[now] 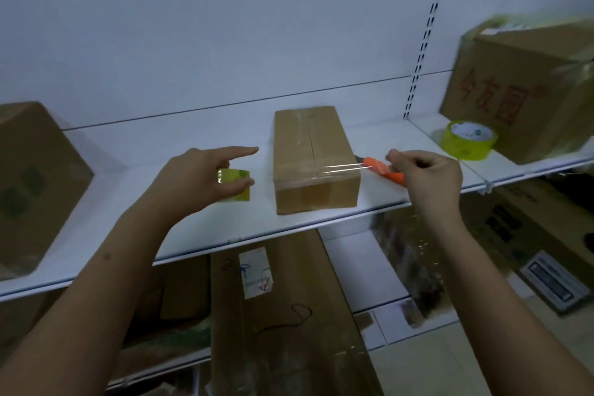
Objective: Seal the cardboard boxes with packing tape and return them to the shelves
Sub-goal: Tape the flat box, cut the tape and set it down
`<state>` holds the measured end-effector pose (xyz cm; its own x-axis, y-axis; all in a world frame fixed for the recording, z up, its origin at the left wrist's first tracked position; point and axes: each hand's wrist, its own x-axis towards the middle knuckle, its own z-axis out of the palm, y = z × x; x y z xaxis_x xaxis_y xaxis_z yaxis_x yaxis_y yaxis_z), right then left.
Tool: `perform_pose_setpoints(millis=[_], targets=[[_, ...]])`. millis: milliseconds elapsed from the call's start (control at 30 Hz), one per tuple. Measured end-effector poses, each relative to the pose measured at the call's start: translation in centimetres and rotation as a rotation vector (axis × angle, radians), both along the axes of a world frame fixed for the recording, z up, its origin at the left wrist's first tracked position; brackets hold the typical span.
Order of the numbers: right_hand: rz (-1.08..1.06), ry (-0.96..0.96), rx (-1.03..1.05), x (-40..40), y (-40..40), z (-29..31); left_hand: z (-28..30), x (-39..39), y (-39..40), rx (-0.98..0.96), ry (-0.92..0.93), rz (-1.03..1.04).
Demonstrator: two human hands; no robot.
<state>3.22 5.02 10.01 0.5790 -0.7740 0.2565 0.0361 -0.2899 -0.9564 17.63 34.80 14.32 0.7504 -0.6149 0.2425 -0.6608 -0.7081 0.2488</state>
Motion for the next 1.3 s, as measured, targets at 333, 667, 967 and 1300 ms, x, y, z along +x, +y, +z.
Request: perform_pose_setpoints(millis=[333, 667, 967, 1300], targets=[[-0.034, 0.033, 0.099, 1.6, 0.1, -3.6, -2.2, 2.3, -1.2, 0.066, 0.008, -0.026], [0.167, 0.416, -0.138, 3.5, 0.3, -4.4, -3.3, 3.2, -3.4, 0.201, -0.066, -0.137], [-0.176, 0.061, -0.379, 1.3, 2.5, -4.1, -3.7, 2.9, -4.4, 0.141, 0.032, -0.222], [-0.001, 0.350, -0.741, 3.4, 6.2, -10.5, -5.2, 2.8, -5.9, -0.076, 0.255, -0.258]])
